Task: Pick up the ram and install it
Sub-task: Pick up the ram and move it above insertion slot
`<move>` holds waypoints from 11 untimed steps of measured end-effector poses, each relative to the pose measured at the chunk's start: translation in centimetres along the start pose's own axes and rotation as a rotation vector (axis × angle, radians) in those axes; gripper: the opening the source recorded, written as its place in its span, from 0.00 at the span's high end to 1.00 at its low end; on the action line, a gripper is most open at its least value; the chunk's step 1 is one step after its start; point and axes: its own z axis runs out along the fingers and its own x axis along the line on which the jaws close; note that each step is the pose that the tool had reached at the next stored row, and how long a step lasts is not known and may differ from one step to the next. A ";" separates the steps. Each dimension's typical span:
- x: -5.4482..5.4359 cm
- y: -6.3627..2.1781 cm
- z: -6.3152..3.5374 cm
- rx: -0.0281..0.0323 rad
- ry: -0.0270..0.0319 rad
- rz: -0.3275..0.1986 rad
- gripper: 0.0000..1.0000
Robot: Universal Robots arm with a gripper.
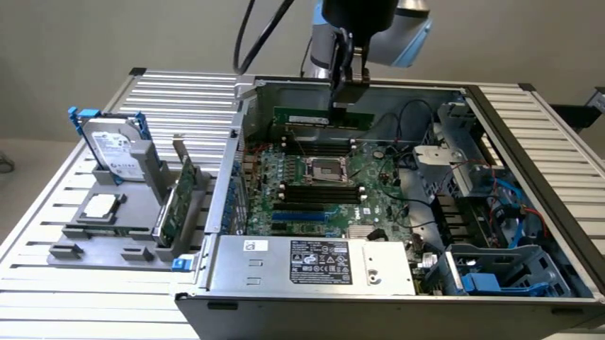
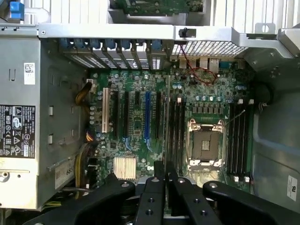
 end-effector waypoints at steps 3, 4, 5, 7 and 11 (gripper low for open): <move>-0.5 -0.37 0.35 0.0005 -0.0028 0.000 0.87; -0.6 -0.47 0.43 0.0009 -0.0044 0.000 0.87; -0.7 -0.57 0.51 0.0015 -0.0065 -0.001 0.87; -0.9 -0.78 0.66 0.0029 -0.0109 -0.001 0.87; -1.3 -1.20 0.96 0.0056 -0.0187 -0.001 0.87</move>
